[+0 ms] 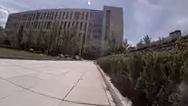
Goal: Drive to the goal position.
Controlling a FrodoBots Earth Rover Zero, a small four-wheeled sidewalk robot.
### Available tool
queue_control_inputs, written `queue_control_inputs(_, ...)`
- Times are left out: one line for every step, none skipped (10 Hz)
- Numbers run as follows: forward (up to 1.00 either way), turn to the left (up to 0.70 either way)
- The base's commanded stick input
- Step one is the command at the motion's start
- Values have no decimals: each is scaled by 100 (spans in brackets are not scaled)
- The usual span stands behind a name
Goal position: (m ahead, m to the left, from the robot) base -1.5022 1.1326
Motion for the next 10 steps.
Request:
queue_control_inputs(0, 0)
queue_control_inputs(2, 0)
queue_control_inputs(4, 0)
queue_control_inputs(2, 0)
queue_control_inputs(1, 0)
queue_control_inputs(4, 0)
queue_control_inputs(2, 0)
queue_control_inputs(0, 0)
queue_control_inputs(0, 0)
queue_control_inputs(0, 0)
